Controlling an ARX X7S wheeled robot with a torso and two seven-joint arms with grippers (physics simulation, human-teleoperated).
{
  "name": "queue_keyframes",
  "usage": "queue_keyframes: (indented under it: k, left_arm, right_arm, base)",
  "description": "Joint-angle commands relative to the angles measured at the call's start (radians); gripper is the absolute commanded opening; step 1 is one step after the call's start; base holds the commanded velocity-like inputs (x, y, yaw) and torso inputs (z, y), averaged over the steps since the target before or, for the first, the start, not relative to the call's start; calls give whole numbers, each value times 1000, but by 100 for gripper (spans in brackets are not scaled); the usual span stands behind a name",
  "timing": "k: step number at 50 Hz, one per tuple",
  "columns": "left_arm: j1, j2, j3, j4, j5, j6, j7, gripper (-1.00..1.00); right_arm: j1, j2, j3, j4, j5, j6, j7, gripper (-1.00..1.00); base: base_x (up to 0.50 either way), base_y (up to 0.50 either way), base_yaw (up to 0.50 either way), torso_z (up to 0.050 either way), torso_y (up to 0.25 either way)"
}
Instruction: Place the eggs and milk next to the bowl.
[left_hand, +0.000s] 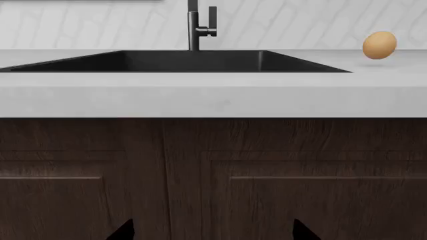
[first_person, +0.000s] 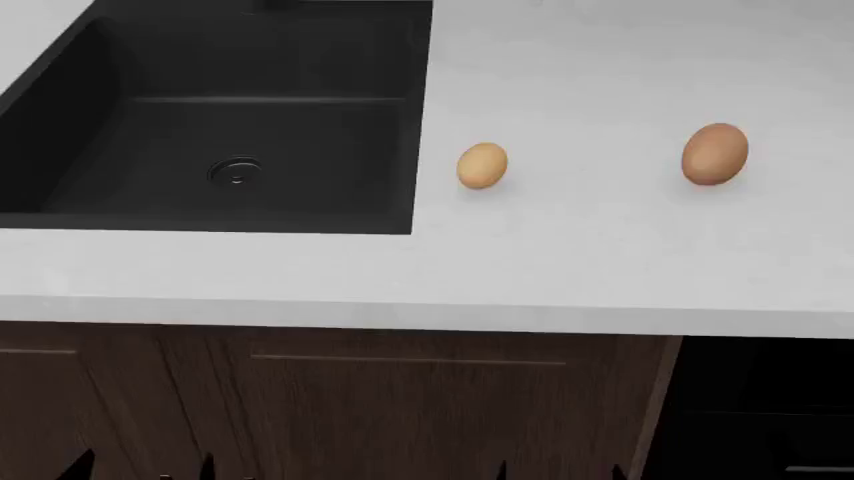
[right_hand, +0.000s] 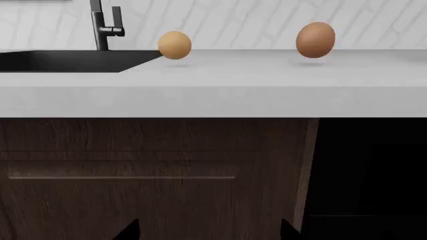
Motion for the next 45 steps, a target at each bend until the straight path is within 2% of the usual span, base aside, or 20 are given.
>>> queue_keyframes:
  k: [1, 19, 45]
  left_arm:
    - [6, -10, 11, 16, -10, -10, -11, 100]
    - [20, -55, 58, 7, -113, 53, -33, 100]
    - [27, -101, 114, 50, -107, 42, -70, 100]
  right_arm:
    - [-4, 13, -16, -8, 13, 4, 16, 100]
    - [-4, 58, -83, -6, 26, 2, 78, 100]
    - [-8, 88, -119, -55, 68, 16, 115, 100]
  base:
    - [0, 0, 0, 0, 0]
    - [0, 0, 0, 0, 0]
    - [0, 0, 0, 50, 14]
